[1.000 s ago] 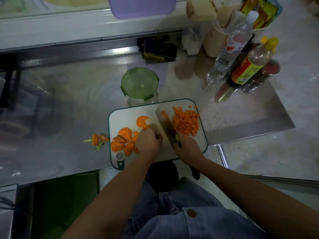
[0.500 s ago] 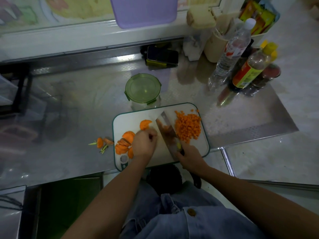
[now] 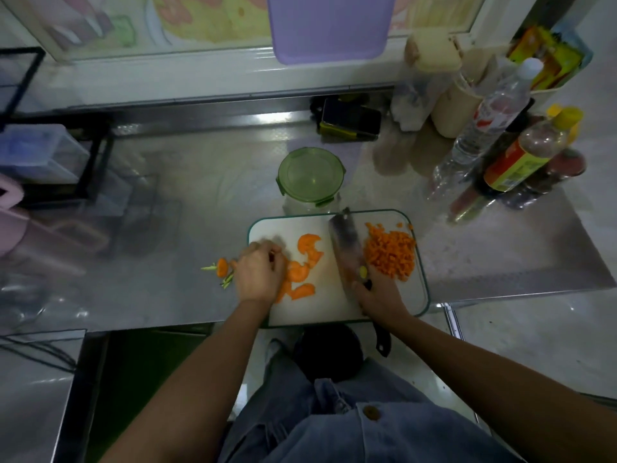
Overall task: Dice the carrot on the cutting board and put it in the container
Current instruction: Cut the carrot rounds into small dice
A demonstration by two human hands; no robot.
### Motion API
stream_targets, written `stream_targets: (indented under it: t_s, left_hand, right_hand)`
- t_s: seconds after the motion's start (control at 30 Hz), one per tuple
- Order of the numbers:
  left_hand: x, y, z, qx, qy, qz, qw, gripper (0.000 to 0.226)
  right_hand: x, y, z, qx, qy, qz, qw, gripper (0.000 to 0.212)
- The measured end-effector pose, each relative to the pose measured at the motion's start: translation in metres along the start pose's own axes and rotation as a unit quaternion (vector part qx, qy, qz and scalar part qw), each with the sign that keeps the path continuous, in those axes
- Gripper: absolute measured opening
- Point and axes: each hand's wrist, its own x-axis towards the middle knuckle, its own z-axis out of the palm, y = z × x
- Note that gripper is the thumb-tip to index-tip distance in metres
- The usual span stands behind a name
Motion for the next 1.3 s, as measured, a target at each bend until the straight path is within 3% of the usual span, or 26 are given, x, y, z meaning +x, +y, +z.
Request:
stream_targets:
  t_s: [0.13, 0.33, 0.43, 0.57, 0.67, 0.73, 1.0, 1.17, 1.3]
  left_hand:
    - [0.007, -0.024, -0.018, 0.039, -0.035, 0.043, 0.998, 0.016]
    - [0.013, -0.032, -0.017, 0.158, -0.134, 0.095, 0.974, 0.026]
    - [0.015, -0.03, -0.013, 0.206, -0.137, 0.095, 0.964, 0.025]
    - [0.02, -0.034, -0.016, 0.067, -0.084, 0.075, 0.991, 0.014]
    - [0.019, -0.029, -0.018, -0.035, -0.004, 0.093, 0.995, 0.005]
    - [0.017, -0.018, -0.017, -0.084, 0.009, 0.072, 0.994, 0.005]
    - [-0.008, 0.046, 0.029, -0.199, -0.16, -0.053, 0.965, 0.018]
    - [-0.022, 0.072, 0.056, -0.196, -0.168, -0.121, 0.958, 0.018]
    - [-0.025, 0.073, 0.066, -0.172, -0.162, -0.118, 0.964, 0.016]
  right_hand:
    - [0.011, 0.0, 0.012, 0.061, 0.021, 0.062, 0.996, 0.007]
    - [0.014, -0.004, 0.016, 0.095, 0.015, 0.076, 0.992, 0.009]
    - [0.012, 0.0, 0.014, 0.111, 0.005, 0.081, 0.99, 0.003]
    - [0.012, -0.001, 0.012, 0.114, 0.003, 0.076, 0.991, 0.005]
    - [0.012, 0.004, 0.013, 0.085, 0.016, 0.079, 0.993, 0.003]
    - [0.012, 0.008, 0.012, 0.068, 0.03, 0.082, 0.994, 0.01]
    - [-0.002, 0.02, -0.014, -0.017, 0.061, 0.028, 0.998, 0.016]
    - [-0.016, 0.025, -0.026, -0.071, 0.05, 0.004, 0.996, 0.028]
    - [-0.021, 0.03, -0.033, -0.085, 0.033, 0.005, 0.996, 0.02]
